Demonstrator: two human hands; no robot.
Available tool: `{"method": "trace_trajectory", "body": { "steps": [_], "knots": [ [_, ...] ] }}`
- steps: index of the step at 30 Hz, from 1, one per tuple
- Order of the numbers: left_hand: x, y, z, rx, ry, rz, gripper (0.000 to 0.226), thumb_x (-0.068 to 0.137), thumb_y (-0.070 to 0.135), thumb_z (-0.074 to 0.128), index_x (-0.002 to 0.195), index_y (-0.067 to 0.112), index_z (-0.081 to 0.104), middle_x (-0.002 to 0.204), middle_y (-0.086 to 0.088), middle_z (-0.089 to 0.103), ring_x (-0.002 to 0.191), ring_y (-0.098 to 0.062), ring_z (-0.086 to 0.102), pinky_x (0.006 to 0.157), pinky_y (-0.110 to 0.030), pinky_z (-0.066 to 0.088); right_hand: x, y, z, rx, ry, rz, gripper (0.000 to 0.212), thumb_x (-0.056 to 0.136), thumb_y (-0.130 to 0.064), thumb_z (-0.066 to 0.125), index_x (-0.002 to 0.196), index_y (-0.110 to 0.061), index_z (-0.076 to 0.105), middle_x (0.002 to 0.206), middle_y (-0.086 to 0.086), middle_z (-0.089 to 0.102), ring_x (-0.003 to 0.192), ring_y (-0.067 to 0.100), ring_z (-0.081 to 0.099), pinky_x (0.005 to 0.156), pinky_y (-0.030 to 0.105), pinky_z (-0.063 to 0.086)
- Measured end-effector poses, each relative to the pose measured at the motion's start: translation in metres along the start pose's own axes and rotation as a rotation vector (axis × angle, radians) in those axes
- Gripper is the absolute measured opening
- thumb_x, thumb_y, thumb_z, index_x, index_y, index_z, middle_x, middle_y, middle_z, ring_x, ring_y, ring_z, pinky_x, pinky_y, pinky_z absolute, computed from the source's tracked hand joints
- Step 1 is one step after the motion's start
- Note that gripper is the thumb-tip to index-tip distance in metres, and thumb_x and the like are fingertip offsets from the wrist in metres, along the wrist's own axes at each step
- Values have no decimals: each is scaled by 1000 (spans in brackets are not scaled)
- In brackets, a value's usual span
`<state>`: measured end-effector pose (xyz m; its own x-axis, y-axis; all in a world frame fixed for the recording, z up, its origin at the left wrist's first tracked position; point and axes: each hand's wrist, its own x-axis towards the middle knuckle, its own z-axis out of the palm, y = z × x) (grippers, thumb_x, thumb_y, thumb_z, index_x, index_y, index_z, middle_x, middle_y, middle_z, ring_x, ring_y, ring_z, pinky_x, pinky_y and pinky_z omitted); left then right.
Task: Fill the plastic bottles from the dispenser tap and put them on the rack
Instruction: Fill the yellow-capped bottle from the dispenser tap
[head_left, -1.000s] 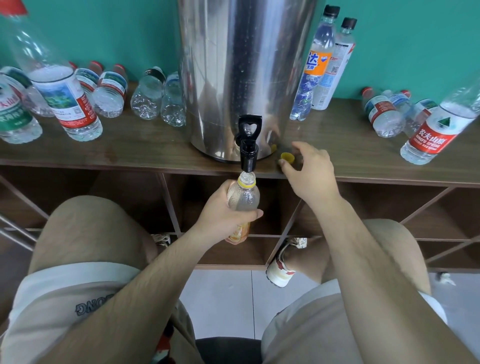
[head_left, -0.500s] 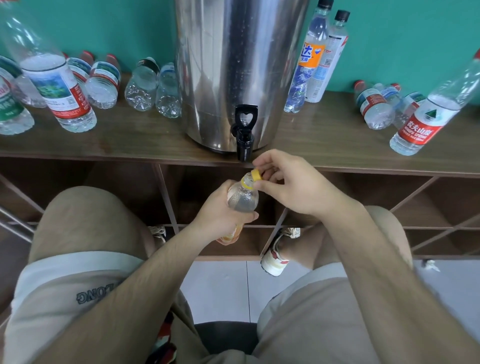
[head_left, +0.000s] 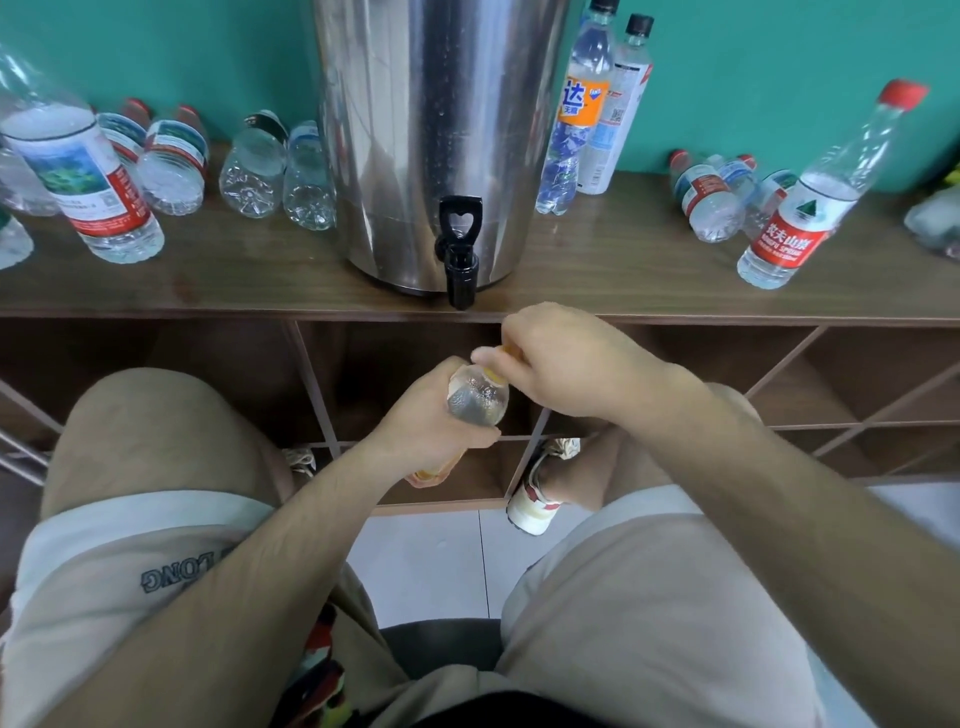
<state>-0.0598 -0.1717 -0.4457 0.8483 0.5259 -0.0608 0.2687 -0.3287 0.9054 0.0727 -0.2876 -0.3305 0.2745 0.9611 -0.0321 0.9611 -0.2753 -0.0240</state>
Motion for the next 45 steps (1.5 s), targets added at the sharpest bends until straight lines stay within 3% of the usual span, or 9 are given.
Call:
{"method": "trace_trajectory", "body": {
  "steps": [3,5,9,16,20,26,31,38,45],
  "knots": [
    [-2,5,1,19,-45,29,53,68,25,91,108,37,58,97,23,67,89,4,65,70,-16,48,-2,-6,3,-113,0,156,78,103,-68,13,60,-18,53,63,-2,50,66,25,53,59,34,32],
    [-4,6,2,-3,-53,25,53,69,27,91,110,36,59,98,22,68,91,5,66,72,-19,49,-4,0,-2,-78,-25,147,83,96,-77,10,73,-17,63,66,-2,55,62,18,51,57,33,32],
    [-2,8,-1,-54,-38,25,51,69,27,92,109,35,60,97,22,69,90,4,67,74,-21,48,-6,13,-16,273,-148,-93,28,104,-37,57,125,-19,52,84,-9,57,72,8,54,68,35,42],
    [-5,9,-4,4,-89,24,49,68,32,91,105,38,60,96,24,66,91,5,65,72,-23,48,-8,15,2,-244,60,-283,41,107,-51,40,117,-13,55,106,4,59,94,28,60,69,37,41],
    [-8,15,-1,52,-172,89,51,68,35,92,107,41,60,100,24,67,95,4,65,75,-21,49,-14,23,5,-191,257,-564,53,103,-50,40,87,-5,64,86,12,61,75,33,61,60,39,47],
    [-8,20,18,93,174,44,48,66,44,89,103,39,58,92,17,69,85,1,66,73,-25,55,2,6,23,82,163,293,64,103,-56,33,54,-15,45,58,1,49,65,30,54,51,30,21],
    [-9,30,7,77,-80,135,51,66,45,89,106,45,58,102,26,68,95,5,66,72,-17,50,-11,24,3,-174,375,-419,57,103,-50,36,76,-9,64,77,8,62,73,31,60,56,35,40],
    [-17,38,26,462,396,214,44,73,43,85,100,17,61,87,5,67,76,-14,66,66,-35,57,-3,2,13,81,213,365,58,99,-50,34,55,-16,50,59,0,51,58,19,46,53,29,23],
    [-5,90,32,332,278,172,50,66,56,83,96,29,53,87,12,66,80,-10,65,66,-32,52,-20,35,-32,-77,340,154,62,102,-57,28,59,-16,46,64,-2,45,66,31,49,57,33,27]
  ]
}}
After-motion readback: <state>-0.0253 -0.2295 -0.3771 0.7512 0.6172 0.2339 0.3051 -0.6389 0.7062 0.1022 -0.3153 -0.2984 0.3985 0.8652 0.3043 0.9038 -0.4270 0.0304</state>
